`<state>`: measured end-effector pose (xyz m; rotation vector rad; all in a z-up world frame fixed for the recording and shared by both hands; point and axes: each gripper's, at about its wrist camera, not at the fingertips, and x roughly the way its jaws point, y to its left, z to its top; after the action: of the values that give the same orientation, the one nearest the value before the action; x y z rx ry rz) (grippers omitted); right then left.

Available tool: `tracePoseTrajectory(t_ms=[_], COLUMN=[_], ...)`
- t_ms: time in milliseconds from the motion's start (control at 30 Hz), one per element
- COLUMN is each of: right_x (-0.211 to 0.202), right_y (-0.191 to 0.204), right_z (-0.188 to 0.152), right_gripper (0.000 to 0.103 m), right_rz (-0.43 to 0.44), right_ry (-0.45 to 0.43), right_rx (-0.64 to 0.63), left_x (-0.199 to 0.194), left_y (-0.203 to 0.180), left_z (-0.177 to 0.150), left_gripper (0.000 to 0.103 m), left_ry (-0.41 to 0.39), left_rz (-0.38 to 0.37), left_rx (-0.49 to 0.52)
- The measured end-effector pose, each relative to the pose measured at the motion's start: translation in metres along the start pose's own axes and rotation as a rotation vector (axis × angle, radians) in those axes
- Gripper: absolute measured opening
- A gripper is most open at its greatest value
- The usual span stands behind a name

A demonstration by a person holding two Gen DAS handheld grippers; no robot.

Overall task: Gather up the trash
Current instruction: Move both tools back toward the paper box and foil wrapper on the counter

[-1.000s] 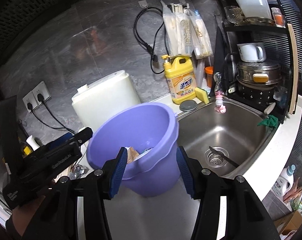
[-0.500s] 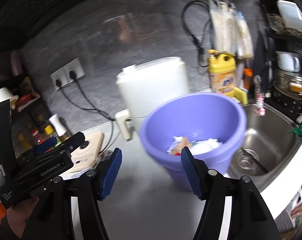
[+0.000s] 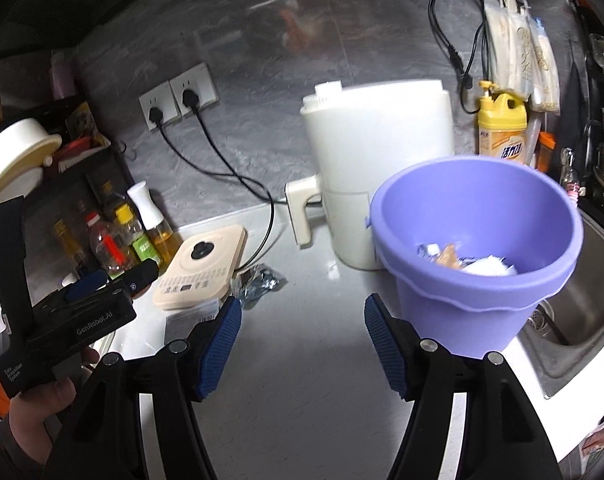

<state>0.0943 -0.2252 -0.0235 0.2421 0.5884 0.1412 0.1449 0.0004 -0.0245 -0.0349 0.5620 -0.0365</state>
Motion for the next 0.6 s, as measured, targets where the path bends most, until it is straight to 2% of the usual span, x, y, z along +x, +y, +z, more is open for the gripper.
tracePoseTrajectory(t_ms=[200,600], right_x=[0.02,0.065], right_y=[0.0,0.006], right_z=[-0.011,-0.018], right_gripper=[0.063,0.063], right_rz=[-0.01,-0.055], right_ry=[0.048,0.116], right_rx=[-0.001,-0.017], left_x=[0.025,0.082], left_y=[0.019,0.044], left_z=[-0.01,-0.022], left_gripper=[0.096,0.096], left_ry=[0.042,0.112], left_rz=[0.012,-0.019], left_rx=[-0.024,-0.069])
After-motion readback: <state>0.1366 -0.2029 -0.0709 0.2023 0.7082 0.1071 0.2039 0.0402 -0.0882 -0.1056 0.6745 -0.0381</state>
